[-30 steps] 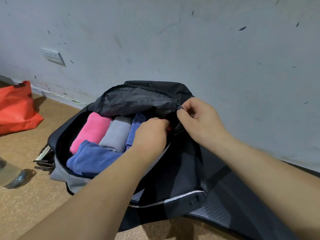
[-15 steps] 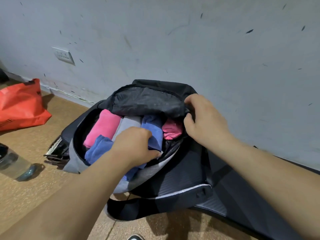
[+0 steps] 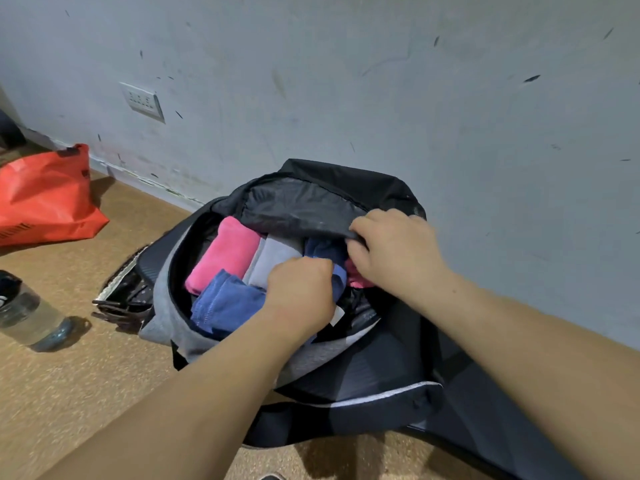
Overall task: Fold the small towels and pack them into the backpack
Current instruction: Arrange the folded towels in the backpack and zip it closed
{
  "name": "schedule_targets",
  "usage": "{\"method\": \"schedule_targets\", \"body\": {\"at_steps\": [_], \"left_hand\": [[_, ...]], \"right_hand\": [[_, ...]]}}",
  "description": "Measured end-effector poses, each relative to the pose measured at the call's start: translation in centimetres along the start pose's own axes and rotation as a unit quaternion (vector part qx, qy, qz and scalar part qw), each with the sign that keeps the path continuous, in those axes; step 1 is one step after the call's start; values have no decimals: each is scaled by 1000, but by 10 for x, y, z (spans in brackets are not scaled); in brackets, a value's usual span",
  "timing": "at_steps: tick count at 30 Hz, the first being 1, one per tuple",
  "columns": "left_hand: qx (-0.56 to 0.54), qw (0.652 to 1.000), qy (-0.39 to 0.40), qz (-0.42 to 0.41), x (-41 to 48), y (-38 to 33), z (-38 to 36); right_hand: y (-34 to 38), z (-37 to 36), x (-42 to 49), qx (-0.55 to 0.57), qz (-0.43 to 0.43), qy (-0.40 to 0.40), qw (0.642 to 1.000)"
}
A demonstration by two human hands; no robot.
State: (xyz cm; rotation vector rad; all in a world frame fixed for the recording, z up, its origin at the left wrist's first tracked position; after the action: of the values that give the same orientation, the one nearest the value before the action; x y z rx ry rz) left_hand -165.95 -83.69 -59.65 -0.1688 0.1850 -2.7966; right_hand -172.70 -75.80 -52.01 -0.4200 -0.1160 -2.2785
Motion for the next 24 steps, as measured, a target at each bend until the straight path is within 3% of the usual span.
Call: {"method": "schedule_targets", "body": {"at_steps": [4, 8, 11, 17, 22, 24], "left_hand": [[-56, 998, -27, -1, 9, 11, 1], [-156, 985, -73, -2, 23, 17, 6], [-198, 976, -84, -20, 30, 12, 6], [-77, 992, -100, -5, 22, 14, 15], [-137, 989, -18, 42, 28, 28, -10], [-148, 988, -20, 46, 34, 25, -10]], "right_hand": [[-34, 19, 25, 180, -105, -2, 978], [-51, 30, 29, 268, -148, -13, 952], [-57, 33, 22, 281, -160, -22, 946], [-58, 29, 14, 280, -171, -13, 945], [-52, 28, 10, 291, -159, -18, 943], [-52, 29, 7, 290, -152, -22, 945]]}}
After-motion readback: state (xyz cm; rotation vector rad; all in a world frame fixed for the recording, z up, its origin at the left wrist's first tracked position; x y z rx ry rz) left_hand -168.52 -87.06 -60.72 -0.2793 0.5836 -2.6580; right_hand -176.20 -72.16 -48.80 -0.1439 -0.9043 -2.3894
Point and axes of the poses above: each hand's wrist, its own x-axis towards the middle knuckle, its own z-axis out of the back of the hand, y = z × x, the point moved 10 cm from there along x, towards the middle knuckle, and after that the axes turned 2 degrees about -z, right-handed, at the moved point
